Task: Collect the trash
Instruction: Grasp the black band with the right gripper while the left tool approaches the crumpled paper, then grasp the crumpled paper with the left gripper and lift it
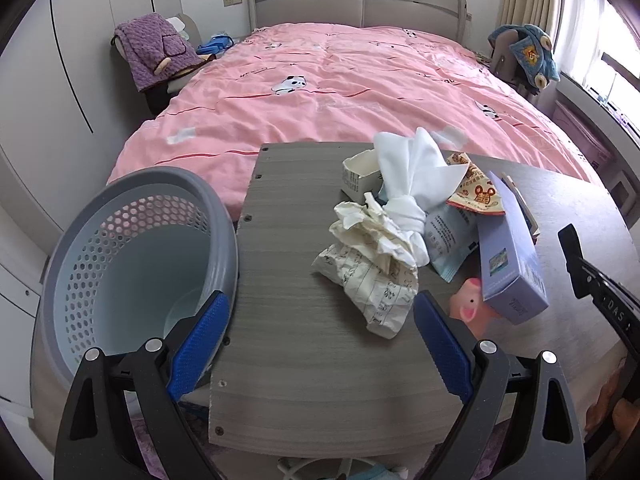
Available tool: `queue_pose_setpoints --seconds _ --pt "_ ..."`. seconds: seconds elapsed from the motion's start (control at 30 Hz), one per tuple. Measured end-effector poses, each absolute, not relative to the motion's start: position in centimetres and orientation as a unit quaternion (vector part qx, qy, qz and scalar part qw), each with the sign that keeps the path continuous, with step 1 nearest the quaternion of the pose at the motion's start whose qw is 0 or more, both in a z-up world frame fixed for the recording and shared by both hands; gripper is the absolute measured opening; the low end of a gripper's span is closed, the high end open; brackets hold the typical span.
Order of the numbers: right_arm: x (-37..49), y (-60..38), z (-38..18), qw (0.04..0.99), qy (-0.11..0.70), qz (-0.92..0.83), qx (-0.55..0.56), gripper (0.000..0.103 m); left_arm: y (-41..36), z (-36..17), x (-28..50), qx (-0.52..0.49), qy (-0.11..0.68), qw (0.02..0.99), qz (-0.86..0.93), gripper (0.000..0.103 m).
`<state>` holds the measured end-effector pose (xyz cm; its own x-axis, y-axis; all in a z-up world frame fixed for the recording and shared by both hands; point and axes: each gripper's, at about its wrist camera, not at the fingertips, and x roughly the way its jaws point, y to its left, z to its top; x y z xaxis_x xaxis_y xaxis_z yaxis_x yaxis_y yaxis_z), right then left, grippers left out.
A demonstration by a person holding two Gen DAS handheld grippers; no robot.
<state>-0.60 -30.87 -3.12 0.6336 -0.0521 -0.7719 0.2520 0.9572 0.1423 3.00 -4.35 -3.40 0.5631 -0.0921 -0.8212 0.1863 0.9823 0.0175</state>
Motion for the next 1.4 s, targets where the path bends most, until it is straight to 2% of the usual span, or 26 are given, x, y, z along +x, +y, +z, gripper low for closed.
queue_pose_setpoints --seconds 0.77,0.83,0.9,0.93,1.4 --pt "-2.0 -33.0 -4.2 0.89 0.421 -0.085 0.154 0.011 -6.8 -6.7 6.0 0.041 0.484 0.868 -0.102 0.088" --pt "-2.1 -32.9 -4.2 0.89 0.42 -0.084 0.154 0.011 -6.9 -6.8 6.0 0.042 0.484 0.868 -0.105 0.078" --pt "-2.1 -32.8 -4.2 0.89 0.421 -0.084 0.154 0.011 -6.9 -7.2 6.1 0.043 0.493 0.862 -0.111 0.051" --pt "-2.1 -32.8 -4.1 0.89 0.42 -0.083 0.154 0.011 -6.8 -7.3 6.2 0.042 0.498 0.859 -0.113 0.044" --pt "-3.0 -31.7 -1.5 0.9 0.403 -0.084 0.142 0.011 -3.5 -4.9 4.5 0.033 0.47 0.877 -0.088 0.042"
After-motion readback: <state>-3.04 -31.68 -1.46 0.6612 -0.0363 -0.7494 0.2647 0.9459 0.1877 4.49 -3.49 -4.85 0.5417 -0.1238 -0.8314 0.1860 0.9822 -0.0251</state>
